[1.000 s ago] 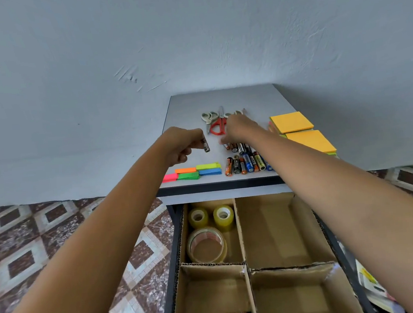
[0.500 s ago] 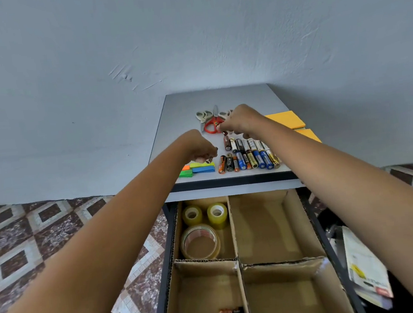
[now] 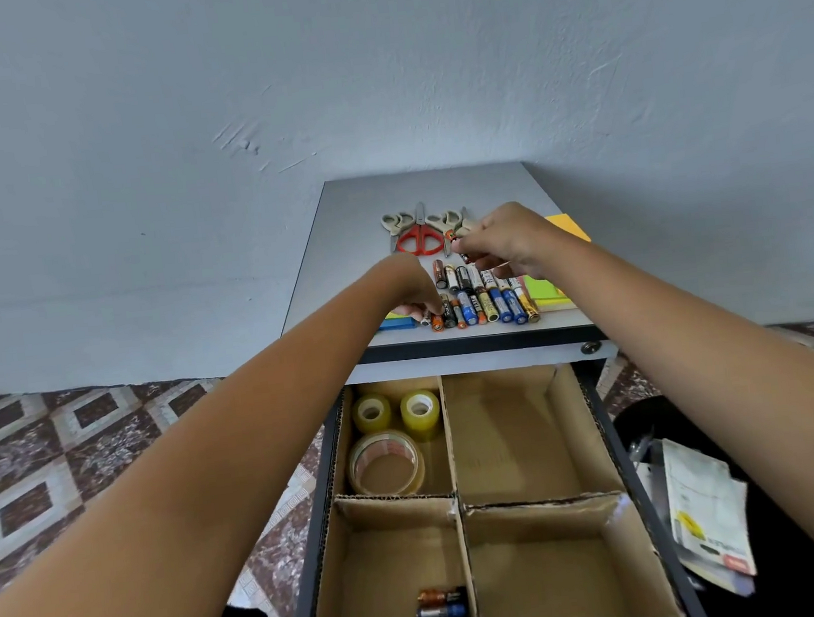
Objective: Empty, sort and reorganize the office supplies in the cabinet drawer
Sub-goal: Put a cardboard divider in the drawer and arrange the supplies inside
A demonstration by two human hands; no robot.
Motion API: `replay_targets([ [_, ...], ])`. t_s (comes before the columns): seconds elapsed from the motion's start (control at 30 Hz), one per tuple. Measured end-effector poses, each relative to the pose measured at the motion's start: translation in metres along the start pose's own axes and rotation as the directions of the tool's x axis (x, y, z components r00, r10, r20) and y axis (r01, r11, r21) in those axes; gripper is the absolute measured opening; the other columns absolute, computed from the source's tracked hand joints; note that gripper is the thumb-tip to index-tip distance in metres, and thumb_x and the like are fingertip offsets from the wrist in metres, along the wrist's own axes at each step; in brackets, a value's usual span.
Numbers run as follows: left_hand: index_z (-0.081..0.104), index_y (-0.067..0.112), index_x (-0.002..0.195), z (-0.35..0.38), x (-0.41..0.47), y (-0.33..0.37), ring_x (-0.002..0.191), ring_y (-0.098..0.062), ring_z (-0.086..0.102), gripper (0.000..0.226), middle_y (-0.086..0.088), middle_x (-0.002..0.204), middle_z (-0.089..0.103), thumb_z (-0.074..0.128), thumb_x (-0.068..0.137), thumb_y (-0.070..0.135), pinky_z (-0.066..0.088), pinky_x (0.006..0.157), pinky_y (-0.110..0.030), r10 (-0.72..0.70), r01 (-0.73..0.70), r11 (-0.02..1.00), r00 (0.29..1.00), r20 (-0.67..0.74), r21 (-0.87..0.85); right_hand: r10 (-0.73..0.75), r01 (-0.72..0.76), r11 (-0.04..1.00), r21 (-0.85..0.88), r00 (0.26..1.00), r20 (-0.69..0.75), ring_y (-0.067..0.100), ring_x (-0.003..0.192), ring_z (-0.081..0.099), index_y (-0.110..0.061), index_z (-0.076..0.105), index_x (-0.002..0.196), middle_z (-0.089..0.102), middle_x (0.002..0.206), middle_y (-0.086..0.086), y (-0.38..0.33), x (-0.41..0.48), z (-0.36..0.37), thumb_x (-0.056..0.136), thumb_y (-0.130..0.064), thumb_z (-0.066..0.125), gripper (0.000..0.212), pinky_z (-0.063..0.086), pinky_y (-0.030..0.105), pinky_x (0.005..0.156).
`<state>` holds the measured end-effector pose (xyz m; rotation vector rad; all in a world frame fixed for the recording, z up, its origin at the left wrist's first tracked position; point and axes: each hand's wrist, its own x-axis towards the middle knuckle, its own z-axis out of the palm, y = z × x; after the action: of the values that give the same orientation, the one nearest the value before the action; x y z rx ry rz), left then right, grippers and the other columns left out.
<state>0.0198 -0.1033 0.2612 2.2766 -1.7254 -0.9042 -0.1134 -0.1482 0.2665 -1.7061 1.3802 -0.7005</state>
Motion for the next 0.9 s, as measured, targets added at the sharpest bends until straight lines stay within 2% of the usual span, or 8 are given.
replay_targets([
  [0.27, 0.049, 0.007, 0.070, 0.001, -0.002, -0.001, 0.052, -0.008, 0.043, 0.025, -0.003, 0.067, 0.052, 0.059, 0.091, 0.013, 0.037, 0.046, -0.012, -0.015, 0.014, 0.994, 1.000, -0.007, -0.108, 0.014, -0.014, 1.000, 0.020, 1.000, 0.005, 0.009, 0.055, 0.054, -0.012, 0.055, 0.071, 0.059, 0.069, 0.003, 0.000, 0.002, 0.005, 0.085, -0.016, 0.067, 0.019, 0.039, 0.020, 0.047],
  [0.37, 0.048, 0.007, 0.067, -0.003, -0.004, -0.003, 0.053, -0.007, 0.042, 0.026, -0.004, 0.067, 0.050, 0.057, 0.091, 0.008, 0.035, 0.042, -0.010, -0.016, 0.022, 0.978, 0.999, 0.030, -0.205, 0.030, -0.030, 0.999, 0.023, 0.999, 0.013, 0.012, 0.056, 0.055, -0.006, 0.058, 0.085, 0.059, 0.069, 0.005, -0.003, 0.006, 0.009, 0.085, -0.013, 0.068, 0.012, 0.041, 0.021, 0.047],
  [0.47, 0.049, 0.008, 0.064, -0.016, -0.011, -0.007, 0.042, -0.005, 0.044, 0.029, -0.002, 0.059, 0.051, 0.059, 0.090, 0.011, 0.035, 0.038, -0.013, -0.017, 0.010, 0.940, 1.000, -0.017, -0.341, 0.042, -0.042, 0.999, -0.033, 0.999, 0.003, 0.014, 0.054, 0.054, -0.001, 0.059, 0.088, 0.057, 0.067, 0.008, -0.008, 0.013, 0.013, 0.086, -0.009, 0.066, 0.010, 0.046, 0.023, 0.048],
  [0.53, 0.052, 0.012, 0.063, -0.027, -0.016, -0.016, 0.030, 0.000, 0.043, 0.029, 0.004, 0.045, 0.054, 0.063, 0.089, 0.020, 0.033, 0.046, -0.017, -0.051, 0.025, 0.902, 0.998, -0.049, -0.431, 0.043, -0.043, 0.994, -0.099, 0.999, -0.004, 0.014, 0.053, 0.052, -0.002, 0.058, 0.083, 0.055, 0.066, 0.008, -0.011, 0.018, 0.016, 0.087, -0.006, 0.064, 0.009, 0.048, 0.023, 0.049],
  [0.67, 0.058, 0.011, 0.071, -0.042, -0.026, -0.043, 0.050, -0.005, 0.053, 0.019, 0.004, 0.045, 0.057, 0.064, 0.088, 0.020, 0.043, 0.065, -0.023, -0.089, 0.087, 0.699, 0.995, 0.035, -0.710, 0.100, -0.097, 0.967, -0.235, 0.995, 0.001, 0.016, 0.055, 0.050, -0.005, 0.051, 0.073, 0.053, 0.067, 0.009, -0.012, 0.032, 0.026, 0.090, -0.004, 0.061, 0.019, 0.048, 0.026, 0.052],
  [0.73, 0.058, 0.007, 0.076, -0.043, -0.032, -0.058, 0.063, -0.011, 0.055, 0.015, -0.001, 0.050, 0.060, 0.061, 0.090, 0.014, 0.049, 0.069, -0.025, -0.081, 0.113, 0.570, 0.993, 0.081, -0.814, 0.105, -0.103, 0.938, -0.331, 0.994, -0.014, 0.017, 0.055, 0.051, -0.002, 0.052, 0.081, 0.056, 0.073, 0.011, -0.011, 0.037, 0.032, 0.090, -0.005, 0.060, 0.013, 0.049, 0.028, 0.054],
  [0.8, 0.060, 0.005, 0.080, -0.043, -0.034, -0.073, 0.070, -0.016, 0.058, 0.012, -0.006, 0.059, 0.062, 0.058, 0.091, 0.010, 0.054, 0.063, -0.026, -0.072, 0.120, 0.497, 0.993, 0.097, -0.860, 0.047, -0.056, 0.891, -0.451, 0.998, -0.031, 0.019, 0.057, 0.053, -0.002, 0.053, 0.088, 0.058, 0.082, 0.014, -0.011, 0.040, 0.038, 0.090, -0.008, 0.060, 0.010, 0.049, 0.027, 0.054],
  [0.9, 0.061, 0.003, 0.083, -0.042, -0.035, -0.087, 0.070, -0.020, 0.064, 0.010, -0.012, 0.076, 0.063, 0.058, 0.090, 0.008, 0.055, 0.050, -0.022, -0.066, 0.121, 0.461, 0.993, 0.102, -0.879, -0.054, 0.036, 0.793, -0.608, 0.998, -0.012, 0.019, 0.065, 0.051, -0.007, 0.041, 0.067, 0.049, 0.072, 0.006, -0.014, 0.040, 0.043, 0.089, -0.012, 0.061, 0.030, 0.037, 0.022, 0.049],
])
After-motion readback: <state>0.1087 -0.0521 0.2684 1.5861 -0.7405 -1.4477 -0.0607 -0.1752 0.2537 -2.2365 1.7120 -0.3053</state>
